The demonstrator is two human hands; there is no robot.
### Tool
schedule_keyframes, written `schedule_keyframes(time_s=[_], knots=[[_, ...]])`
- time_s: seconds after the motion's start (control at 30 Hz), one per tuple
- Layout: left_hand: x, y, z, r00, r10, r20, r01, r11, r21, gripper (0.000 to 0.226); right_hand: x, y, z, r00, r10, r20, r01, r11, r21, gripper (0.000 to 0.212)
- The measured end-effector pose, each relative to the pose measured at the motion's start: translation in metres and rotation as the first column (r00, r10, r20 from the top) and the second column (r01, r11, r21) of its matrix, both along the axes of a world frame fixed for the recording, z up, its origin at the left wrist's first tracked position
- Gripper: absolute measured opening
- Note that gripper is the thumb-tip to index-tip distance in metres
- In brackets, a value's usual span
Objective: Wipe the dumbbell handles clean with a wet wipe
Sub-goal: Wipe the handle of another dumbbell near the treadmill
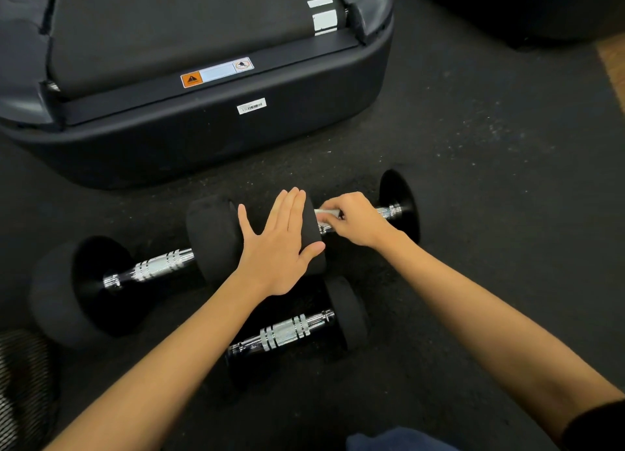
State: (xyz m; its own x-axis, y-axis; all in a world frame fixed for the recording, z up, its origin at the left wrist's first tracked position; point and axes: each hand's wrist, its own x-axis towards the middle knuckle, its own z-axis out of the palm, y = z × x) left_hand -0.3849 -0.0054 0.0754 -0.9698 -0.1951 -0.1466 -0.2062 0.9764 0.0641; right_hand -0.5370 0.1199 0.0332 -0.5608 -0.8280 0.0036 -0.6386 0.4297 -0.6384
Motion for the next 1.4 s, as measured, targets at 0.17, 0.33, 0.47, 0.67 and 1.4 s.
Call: schedule_keyframes(time_s=[0.17,0.33,0.47,0.67,1.4], knots=[[0.000,-0.001,-0.001,0.999,0.009,-0.041,-0.007,0.999,0.037,0.082,-0.008,0.005,-0.005,0.997,0.043,0.060,-0.049,0.995,0.089,0.028],[0.000,-0.001,-0.001,0.999,0.020,-0.029,-0.019,0.998,0.053,0.081,0.013,0.024,-0.028,0.996,0.054,-0.074,-0.061,0.994,-0.093,0.046],[-0.001,0.001,-0.002,0.999,0.026,-0.044,-0.023,0.997,0.078,0.081,0.014,0.020,-0.026,0.994,0.029,-0.101,-0.041,0.992,-0.122,0.042],[-0.002,0.001,0.001,0.999,0.027,-0.031,-0.024,0.996,0.082,0.080,-0.001,0.009,-0.012,1.000,0.022,-0.017,-0.023,0.998,-0.063,0.027],[0.001,0.001,-0.001,0.999,0.010,-0.035,-0.010,1.000,-0.009,0.082,0.035,0.023,-0.038,0.940,-0.035,-0.340,-0.020,0.988,-0.156,0.042]])
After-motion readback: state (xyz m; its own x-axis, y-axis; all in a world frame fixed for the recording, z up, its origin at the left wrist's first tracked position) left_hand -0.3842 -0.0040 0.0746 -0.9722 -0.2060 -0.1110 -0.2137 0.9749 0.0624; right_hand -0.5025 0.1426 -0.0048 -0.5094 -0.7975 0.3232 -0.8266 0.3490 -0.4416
